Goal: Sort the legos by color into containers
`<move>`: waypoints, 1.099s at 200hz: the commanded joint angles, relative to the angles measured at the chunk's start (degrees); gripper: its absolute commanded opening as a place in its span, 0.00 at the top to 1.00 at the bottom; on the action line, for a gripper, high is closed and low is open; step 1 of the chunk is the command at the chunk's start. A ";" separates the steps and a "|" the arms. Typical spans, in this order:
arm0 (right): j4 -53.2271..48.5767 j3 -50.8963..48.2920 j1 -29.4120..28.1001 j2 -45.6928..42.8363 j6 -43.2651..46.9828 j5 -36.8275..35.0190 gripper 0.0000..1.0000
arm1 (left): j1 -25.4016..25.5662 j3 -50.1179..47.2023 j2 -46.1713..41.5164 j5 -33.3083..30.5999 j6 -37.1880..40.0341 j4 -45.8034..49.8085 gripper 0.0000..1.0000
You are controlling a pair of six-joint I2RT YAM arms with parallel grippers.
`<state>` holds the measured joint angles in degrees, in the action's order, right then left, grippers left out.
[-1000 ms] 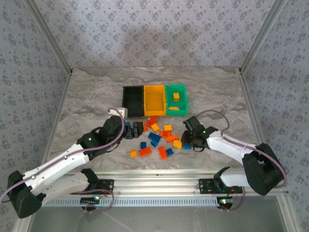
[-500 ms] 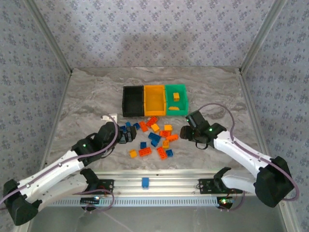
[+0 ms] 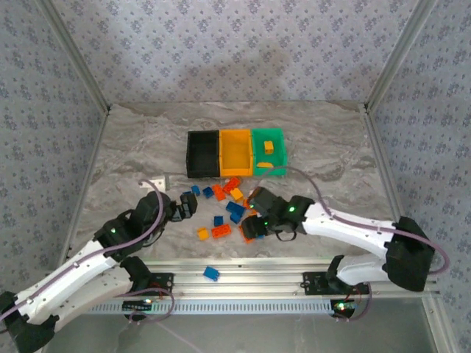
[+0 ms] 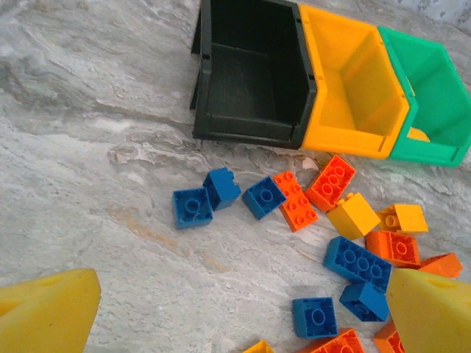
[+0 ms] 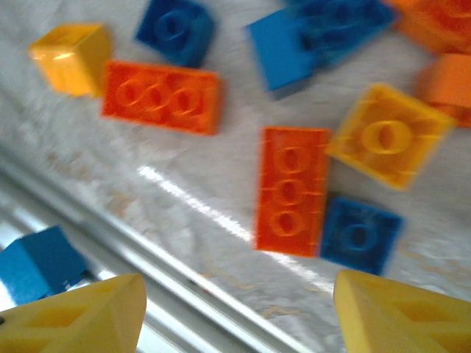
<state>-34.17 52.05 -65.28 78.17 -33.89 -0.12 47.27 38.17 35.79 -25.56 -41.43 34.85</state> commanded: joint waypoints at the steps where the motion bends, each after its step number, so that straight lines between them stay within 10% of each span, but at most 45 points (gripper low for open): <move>1: 1.25 3.89 -4.94 3.78 3.30 -1.07 0.29 | -0.52 4.54 -1.41 -2.83 1.34 5.16 0.00; 81: 2.52 18.24 -18.69 26.18 9.31 -2.50 0.27 | -1.34 8.56 -5.42 -1.84 2.55 14.06 0.01; 220: 0.81 23.21 -21.99 32.03 12.44 0.89 0.16 | -1.47 6.82 -9.51 -1.11 1.56 13.67 0.00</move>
<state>-31.46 72.58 -87.05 107.81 -22.79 -0.23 46.11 44.53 26.65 -26.57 -40.14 47.05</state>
